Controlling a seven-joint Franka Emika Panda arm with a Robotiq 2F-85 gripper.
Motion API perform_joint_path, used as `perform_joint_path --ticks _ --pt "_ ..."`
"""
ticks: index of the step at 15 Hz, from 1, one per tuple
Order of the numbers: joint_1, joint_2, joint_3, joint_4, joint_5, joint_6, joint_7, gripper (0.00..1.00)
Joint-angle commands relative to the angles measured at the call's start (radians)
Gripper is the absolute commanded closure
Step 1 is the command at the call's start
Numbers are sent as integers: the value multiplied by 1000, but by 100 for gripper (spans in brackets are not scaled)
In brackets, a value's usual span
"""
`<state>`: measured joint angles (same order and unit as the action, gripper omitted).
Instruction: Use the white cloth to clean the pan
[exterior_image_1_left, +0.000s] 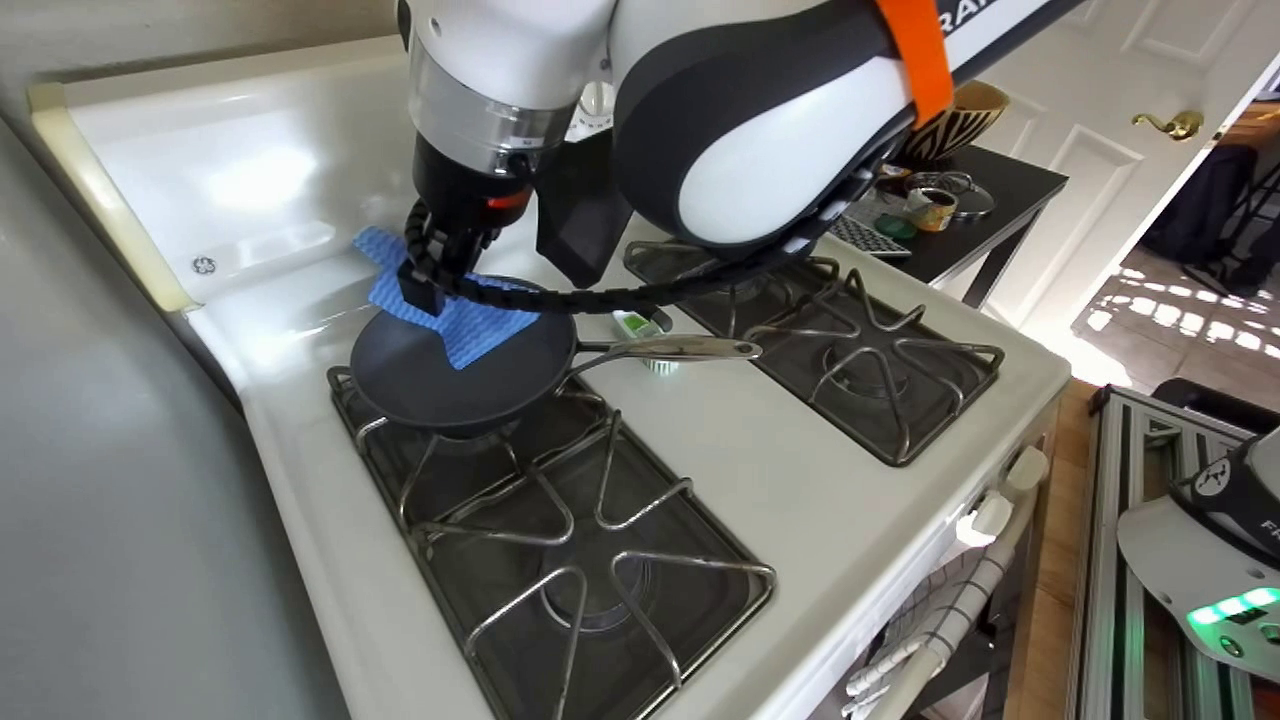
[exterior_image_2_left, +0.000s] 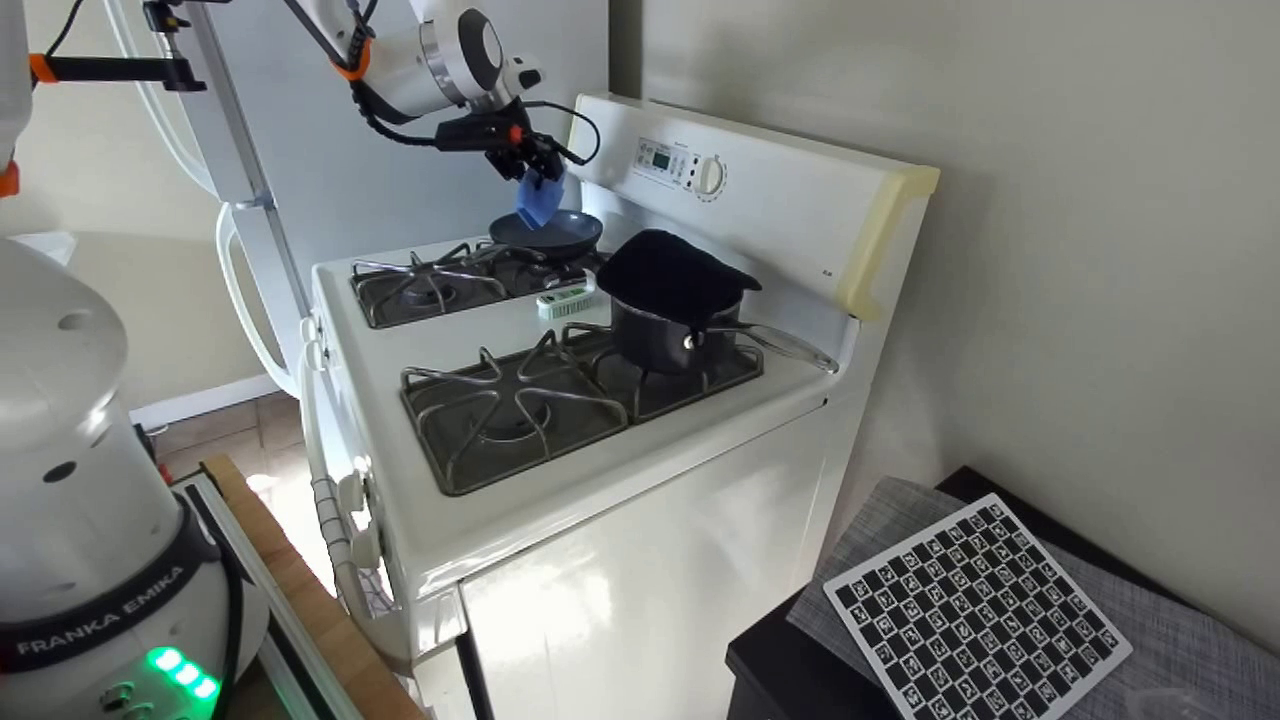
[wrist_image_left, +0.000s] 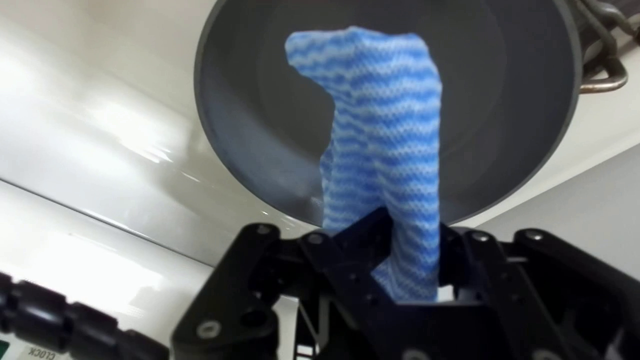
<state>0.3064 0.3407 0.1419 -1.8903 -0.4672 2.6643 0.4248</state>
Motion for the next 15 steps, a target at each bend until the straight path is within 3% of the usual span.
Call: perform_joint_path --ticks 1,2,3,12,15 --pt "44 43 -39 46 26 0 -8 100" --pt "49 49 -43 52 30 -1 -10 90" --pt "54 55 -47 58 35 -2 -10 73" --pt "71 63 -60 75 58 -12 -25 1" --pt "85 28 -61 64 61 -82 -14 0"
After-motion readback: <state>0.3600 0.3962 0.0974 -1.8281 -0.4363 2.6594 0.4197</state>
